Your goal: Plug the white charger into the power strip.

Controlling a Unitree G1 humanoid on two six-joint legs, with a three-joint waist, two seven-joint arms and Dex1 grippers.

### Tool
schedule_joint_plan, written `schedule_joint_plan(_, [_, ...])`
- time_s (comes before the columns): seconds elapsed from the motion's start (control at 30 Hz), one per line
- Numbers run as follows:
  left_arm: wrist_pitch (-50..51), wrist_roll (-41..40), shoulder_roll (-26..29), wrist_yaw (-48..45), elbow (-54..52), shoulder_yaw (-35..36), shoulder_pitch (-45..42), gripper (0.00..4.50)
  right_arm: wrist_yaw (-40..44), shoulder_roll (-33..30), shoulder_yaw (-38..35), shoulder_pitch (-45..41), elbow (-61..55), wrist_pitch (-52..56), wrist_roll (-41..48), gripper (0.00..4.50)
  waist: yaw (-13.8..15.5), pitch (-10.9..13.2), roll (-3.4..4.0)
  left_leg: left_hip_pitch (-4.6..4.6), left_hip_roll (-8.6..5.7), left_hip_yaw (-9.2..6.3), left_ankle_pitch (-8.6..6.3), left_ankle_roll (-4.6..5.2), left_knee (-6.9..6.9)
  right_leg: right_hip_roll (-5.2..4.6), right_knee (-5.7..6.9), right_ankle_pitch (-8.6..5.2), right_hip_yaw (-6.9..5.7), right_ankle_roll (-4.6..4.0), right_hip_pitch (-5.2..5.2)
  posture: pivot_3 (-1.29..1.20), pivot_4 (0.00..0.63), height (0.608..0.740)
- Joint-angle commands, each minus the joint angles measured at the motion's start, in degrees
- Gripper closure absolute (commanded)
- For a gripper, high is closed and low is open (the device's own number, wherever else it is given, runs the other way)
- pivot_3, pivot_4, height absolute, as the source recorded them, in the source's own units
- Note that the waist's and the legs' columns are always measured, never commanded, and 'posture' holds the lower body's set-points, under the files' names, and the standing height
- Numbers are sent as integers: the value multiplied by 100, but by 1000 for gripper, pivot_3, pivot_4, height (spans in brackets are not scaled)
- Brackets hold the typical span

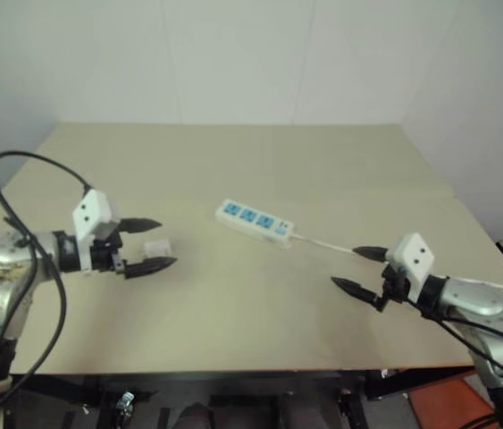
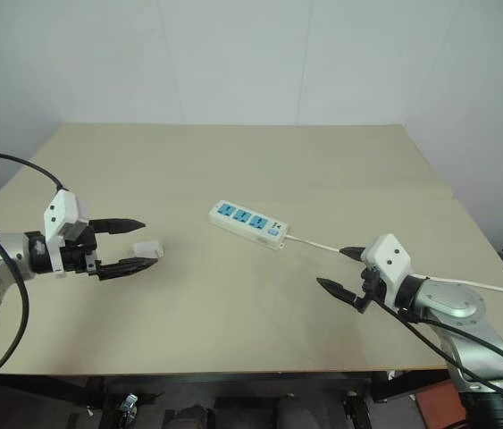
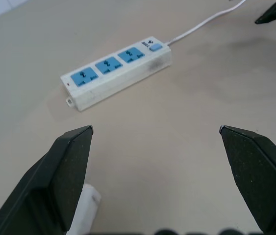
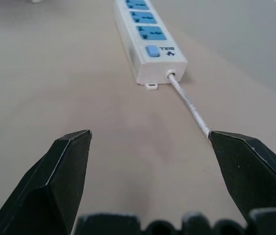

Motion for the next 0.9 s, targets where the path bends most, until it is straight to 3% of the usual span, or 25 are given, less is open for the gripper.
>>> schedule_joint_plan(0.03, [145,-141,119,71,-346,161,-70,0,-19,-68,-248,79,-245,-36,99,29,22,0,0,-1,0,0,0,0,0,0,-1,0,-1,0,0,0,150,740])
schedule_joint_plan(0.33, [191,-91,72,94,-429,-47,-181,0,339,43,225,-1094,1289,-614,-227,29,-9,0,0,10,3,5,0,0,-2,4,-3,-1,3,-1,4,0,150,740])
schedule_joint_plan(0.63, [159,-77,-158,422,-694,-76,-16,0,1274,955,1103,-3914,5869,-2294,-1115,29,-121,2,1,6,5,2,0,0,-10,4,-4,12,0,-27,-2,0,150,740])
schedule_joint_plan(0.83, [283,-181,-134,758,-1217,232,585,0,1032,1413,1353,-4773,7812,-2911,-1776,29,-124,3,2,7,3,1,0,0,-11,-1,-1,15,1,-32,-2,0,150,740])
schedule_joint_plan(0.9, [338,-191,-126,852,-1370,313,775,0,913,1504,1333,-4891,8121,-2912,-1885,416,-110,3,3,7,3,-2,0,0,-10,-2,1,15,-1,-32,-1,0,150,740])
